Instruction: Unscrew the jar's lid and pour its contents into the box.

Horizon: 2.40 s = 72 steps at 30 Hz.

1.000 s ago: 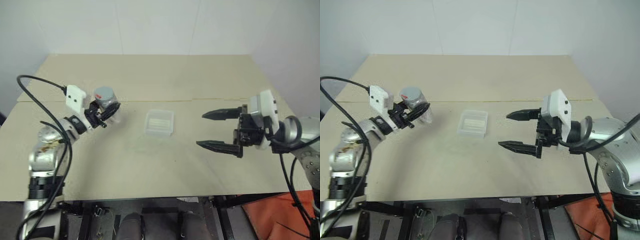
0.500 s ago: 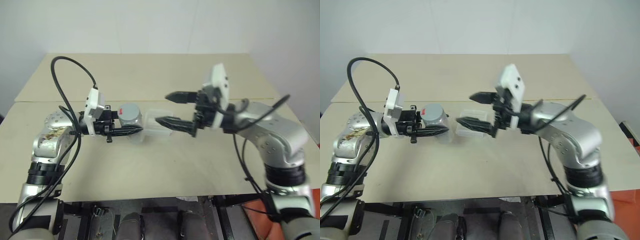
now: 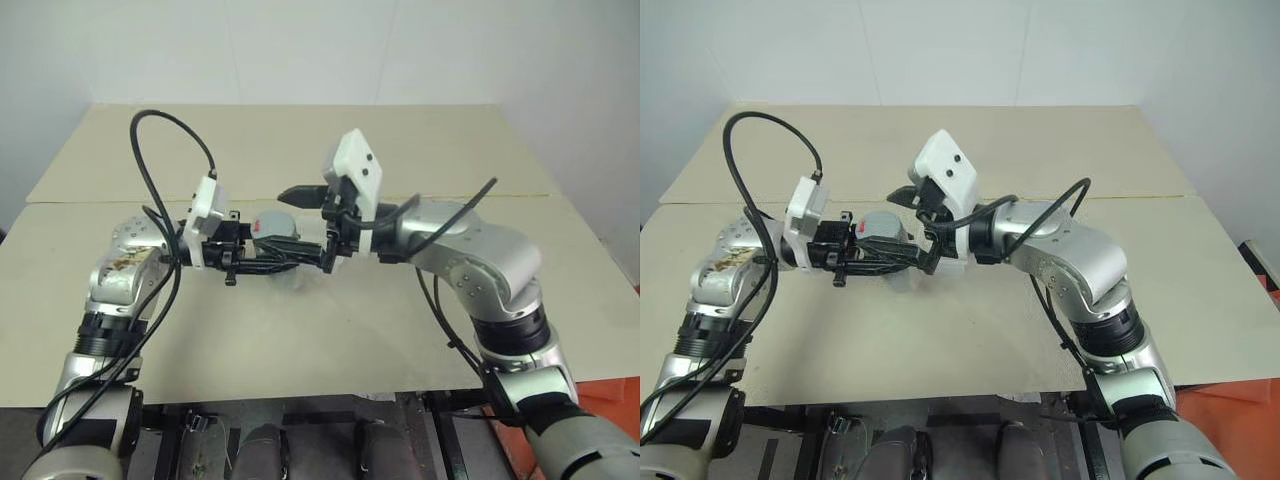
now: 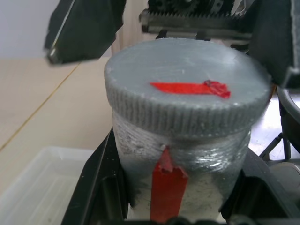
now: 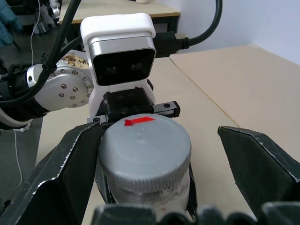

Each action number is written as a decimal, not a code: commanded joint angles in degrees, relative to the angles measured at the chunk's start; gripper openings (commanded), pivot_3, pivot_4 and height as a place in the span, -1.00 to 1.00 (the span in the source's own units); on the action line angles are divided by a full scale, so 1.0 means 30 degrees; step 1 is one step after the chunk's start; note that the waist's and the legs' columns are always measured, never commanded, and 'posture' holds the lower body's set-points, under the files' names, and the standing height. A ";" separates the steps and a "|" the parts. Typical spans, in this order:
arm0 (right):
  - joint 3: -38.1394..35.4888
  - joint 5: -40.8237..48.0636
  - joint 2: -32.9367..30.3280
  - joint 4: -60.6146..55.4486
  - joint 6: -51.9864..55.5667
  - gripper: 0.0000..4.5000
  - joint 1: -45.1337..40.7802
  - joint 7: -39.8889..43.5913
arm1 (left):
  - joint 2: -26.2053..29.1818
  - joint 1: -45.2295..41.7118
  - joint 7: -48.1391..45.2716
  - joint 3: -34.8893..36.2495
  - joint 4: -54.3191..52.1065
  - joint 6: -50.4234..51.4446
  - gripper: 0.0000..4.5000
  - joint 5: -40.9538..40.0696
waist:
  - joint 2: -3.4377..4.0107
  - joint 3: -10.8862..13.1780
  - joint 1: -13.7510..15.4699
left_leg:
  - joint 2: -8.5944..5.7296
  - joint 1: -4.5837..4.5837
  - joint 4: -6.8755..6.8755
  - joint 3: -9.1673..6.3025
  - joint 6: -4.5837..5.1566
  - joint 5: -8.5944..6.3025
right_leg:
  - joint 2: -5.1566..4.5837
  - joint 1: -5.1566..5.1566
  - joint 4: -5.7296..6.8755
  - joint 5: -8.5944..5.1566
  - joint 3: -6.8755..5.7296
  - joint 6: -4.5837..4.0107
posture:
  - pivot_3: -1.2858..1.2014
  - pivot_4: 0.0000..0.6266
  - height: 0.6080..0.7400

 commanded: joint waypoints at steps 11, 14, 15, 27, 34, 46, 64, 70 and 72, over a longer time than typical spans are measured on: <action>0.0207 -0.1186 0.0327 0.0396 -0.0505 0.23 -0.0511 0.0935 | -0.0003 -0.0259 -0.0188 0.0096 -0.0325 -0.0219 -0.13 0.0143 | 0.0001 0.0001 -0.0048 | 0.0001 -0.0005 0.0001 0.0000 -0.0001 0.0001 | 0.0000 -0.0004 0.0003 0.0000 0.0000 0.0001 | 0.03 -0.52 1.00; 0.0160 -0.1332 0.0427 0.0527 -0.0597 0.23 -0.0551 0.0938 | 0.0061 -0.0189 -0.0290 0.0060 -0.0364 -0.0202 -0.13 0.0144 | 0.0001 0.0001 -0.0055 | 0.0001 -0.0005 0.0002 -0.0001 -0.0001 0.0001 | 0.0000 -0.0004 0.0003 0.0000 0.0000 0.0000 | 0.03 -0.52 1.00; 0.0142 -0.1358 0.0385 0.0549 -0.0687 0.23 -0.0526 0.1046 | 0.0090 -0.0146 -0.0331 0.0017 -0.0407 -0.0200 -0.13 0.0163 | 0.0001 0.0001 -0.0058 | 0.0001 -0.0003 0.0000 -0.0001 -0.0002 0.0001 | 0.0000 -0.0004 0.0004 0.0000 0.0000 0.0000 | 0.03 -0.52 1.00; 0.0687 -0.0866 0.0054 0.7485 -0.8043 0.23 -0.2019 1.3906 | 0.1861 0.0414 -0.3084 -0.1536 -0.1679 -0.1980 -0.13 -0.1609 | 0.0009 0.0007 -0.0079 | 0.0001 0.0006 0.0006 0.0002 0.0006 -0.0002 | 0.0002 -0.0003 -0.0005 0.0000 0.0008 0.0001 | 0.03 -0.52 1.00; 0.1245 -0.2266 0.2131 1.4312 -1.1774 0.23 -0.4568 1.8880 | 0.1473 0.0375 -0.2996 -0.1441 -0.1716 -0.2225 -0.13 -0.1392 | 0.0017 0.0011 -0.0135 | 0.0006 0.0016 0.0000 0.0003 -0.0013 0.0010 | 0.0014 -0.0008 0.0030 0.0000 0.0016 0.0000 | 0.03 -0.52 1.00; -0.0953 -0.3334 0.1992 1.4061 -1.1916 0.98 -0.4176 1.5437 | 0.0938 -0.0103 -0.2268 -0.0248 -0.0521 -0.1222 -0.13 -0.1112 | 0.0021 0.0014 -0.0103 | 0.0010 0.0001 -0.0001 0.0001 -0.0065 0.0041 | 0.0014 -0.0030 0.0045 -0.0001 0.0003 0.0001 | 0.03 -0.52 1.00; -0.1825 -0.2904 0.0690 0.0971 -0.4390 0.98 0.0520 0.5064 | 0.0031 -0.1457 0.1000 0.0006 0.2613 -0.0710 -0.13 0.1080 | 0.0022 0.0015 -0.0097 | 0.0011 0.0006 -0.0002 0.0000 -0.0081 0.0055 | 0.0017 -0.0041 0.0087 -0.0002 0.0011 0.0002 | 0.03 -0.52 1.00; -0.0453 -0.3781 0.1436 0.0174 -0.2258 0.98 -0.0146 0.2420 | -0.0182 -0.1592 0.0627 0.0012 0.2517 -0.0617 -0.13 0.1044 | 0.0022 0.0015 -0.0089 | 0.0011 -0.0001 0.0002 0.0001 -0.0076 0.0054 | 0.0018 -0.0043 0.0083 -0.0002 0.0010 0.0001 | 0.03 -0.52 1.00; 0.0019 -0.4271 0.1443 0.0352 -0.2427 0.98 -0.0220 0.2119 | -0.0229 -0.1671 0.0516 0.0015 0.2535 -0.0584 -0.13 0.1006 | 0.0022 0.0015 -0.0093 | 0.0010 -0.0002 0.0004 -0.0002 -0.0075 0.0055 | 0.0017 -0.0042 0.0086 -0.0002 0.0009 0.0001 | 0.03 -0.52 1.00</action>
